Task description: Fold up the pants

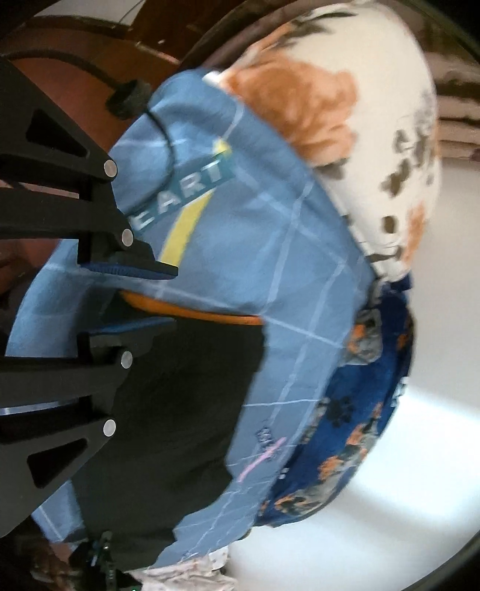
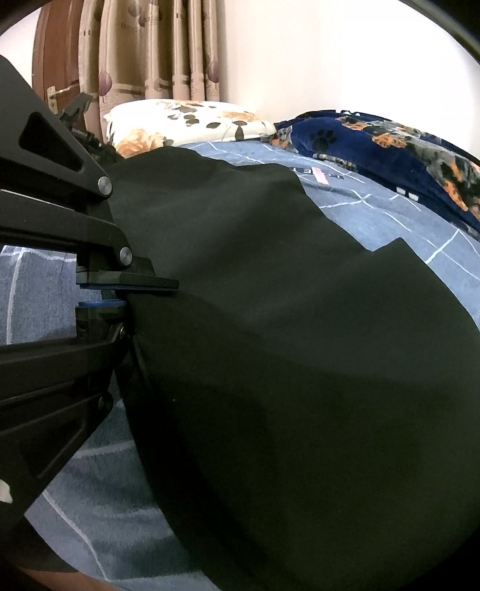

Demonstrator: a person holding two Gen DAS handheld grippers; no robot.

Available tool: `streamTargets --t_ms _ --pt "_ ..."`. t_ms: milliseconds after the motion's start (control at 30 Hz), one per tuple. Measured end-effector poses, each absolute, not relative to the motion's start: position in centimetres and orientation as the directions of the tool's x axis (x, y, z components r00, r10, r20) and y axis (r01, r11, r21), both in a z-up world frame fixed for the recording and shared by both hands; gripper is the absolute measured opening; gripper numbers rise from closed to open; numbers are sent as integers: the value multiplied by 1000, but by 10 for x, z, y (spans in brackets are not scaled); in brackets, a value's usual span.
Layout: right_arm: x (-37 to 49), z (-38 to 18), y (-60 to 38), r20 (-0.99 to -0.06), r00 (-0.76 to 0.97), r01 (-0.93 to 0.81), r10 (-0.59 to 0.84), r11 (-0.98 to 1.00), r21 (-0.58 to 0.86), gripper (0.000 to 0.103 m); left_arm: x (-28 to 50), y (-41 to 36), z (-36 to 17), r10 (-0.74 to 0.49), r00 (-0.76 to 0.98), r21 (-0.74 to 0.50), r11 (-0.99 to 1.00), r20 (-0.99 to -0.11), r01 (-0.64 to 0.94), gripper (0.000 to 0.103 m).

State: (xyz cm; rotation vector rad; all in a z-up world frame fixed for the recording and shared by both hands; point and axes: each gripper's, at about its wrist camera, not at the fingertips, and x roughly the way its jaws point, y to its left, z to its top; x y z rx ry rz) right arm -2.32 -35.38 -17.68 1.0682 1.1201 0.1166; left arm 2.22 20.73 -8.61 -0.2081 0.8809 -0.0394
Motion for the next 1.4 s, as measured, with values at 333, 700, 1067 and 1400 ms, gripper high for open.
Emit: streamTargets --t_ms 333,700,1067,1400 --pt "-27 -184 -355 -641 500 407 583 495 768 3 29 129 -65 -295 638 -215 955 -711 203 34" --pt "-34 -177 -397 -544 571 371 615 399 839 13 49 80 -134 -352 485 -265 934 -801 240 34" --pt "-92 -181 -609 -462 850 422 252 198 885 15 48 81 -135 -362 471 -292 931 -805 218 34" --pt "-143 -172 -663 -488 869 461 80 229 857 4 51 78 -134 -343 468 -261 937 -815 232 34"
